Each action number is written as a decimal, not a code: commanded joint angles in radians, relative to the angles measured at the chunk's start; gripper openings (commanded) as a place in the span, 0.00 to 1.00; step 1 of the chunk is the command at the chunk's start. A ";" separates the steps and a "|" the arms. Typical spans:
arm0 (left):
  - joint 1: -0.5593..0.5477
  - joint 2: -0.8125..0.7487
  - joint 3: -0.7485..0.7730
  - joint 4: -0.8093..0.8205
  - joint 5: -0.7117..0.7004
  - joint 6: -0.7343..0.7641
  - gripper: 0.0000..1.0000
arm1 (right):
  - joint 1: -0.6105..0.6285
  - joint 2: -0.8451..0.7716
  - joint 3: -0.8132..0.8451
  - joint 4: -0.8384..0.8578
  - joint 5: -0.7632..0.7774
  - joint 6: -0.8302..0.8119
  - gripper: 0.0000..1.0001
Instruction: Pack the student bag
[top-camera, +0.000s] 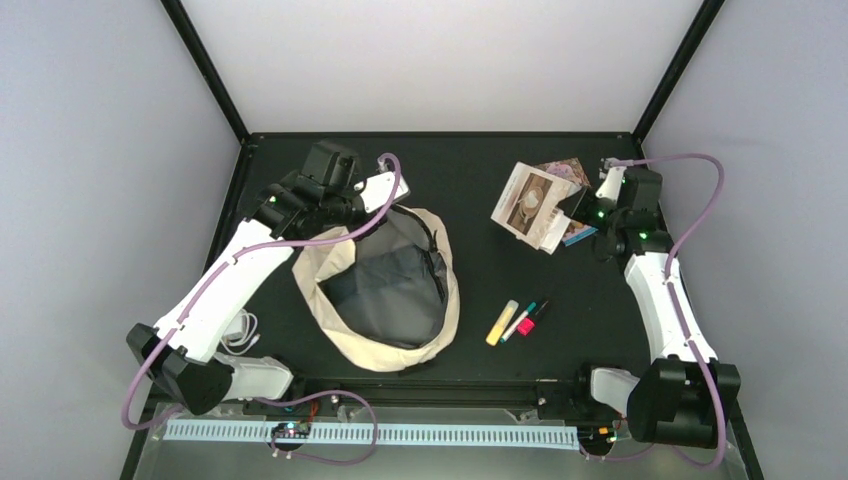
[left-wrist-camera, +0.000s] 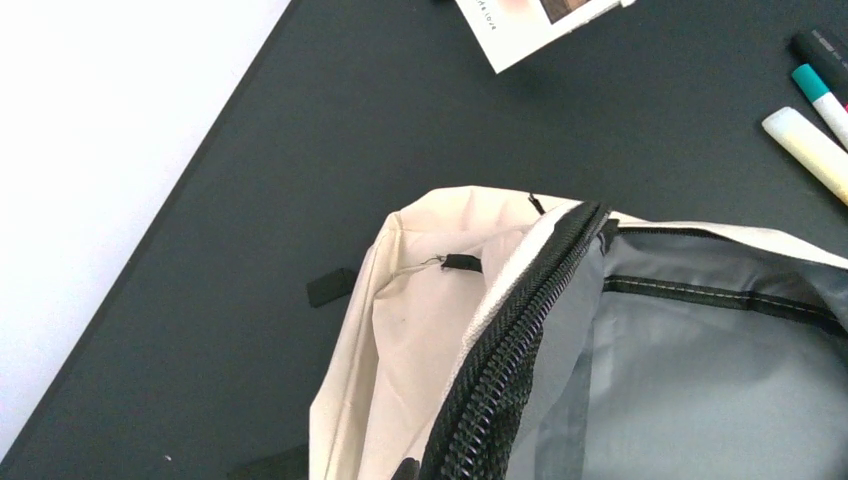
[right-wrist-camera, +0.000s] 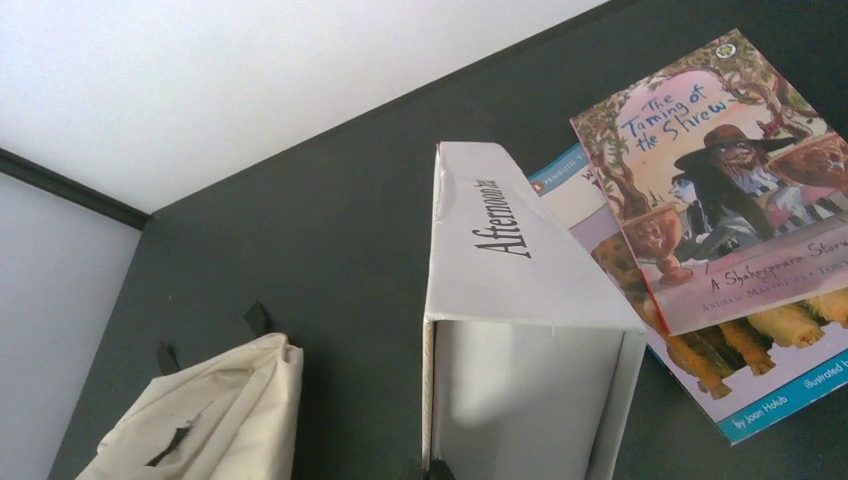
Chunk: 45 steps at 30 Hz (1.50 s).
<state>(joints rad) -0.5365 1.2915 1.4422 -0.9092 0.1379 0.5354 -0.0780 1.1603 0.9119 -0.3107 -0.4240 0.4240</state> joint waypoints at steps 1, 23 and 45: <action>0.007 0.032 0.027 0.048 -0.008 -0.025 0.02 | 0.006 -0.007 0.068 -0.025 -0.054 0.000 0.01; 0.145 0.204 0.244 0.096 0.033 -0.138 0.02 | 0.005 -0.086 0.186 -0.128 -0.201 0.042 0.01; 0.173 0.367 0.256 0.244 0.132 -0.197 0.02 | 0.121 -0.145 0.272 -0.078 -0.321 0.233 0.01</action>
<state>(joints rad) -0.3679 1.6390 1.6623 -0.7307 0.2195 0.3676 0.0067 1.0142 1.1538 -0.4278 -0.7361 0.6044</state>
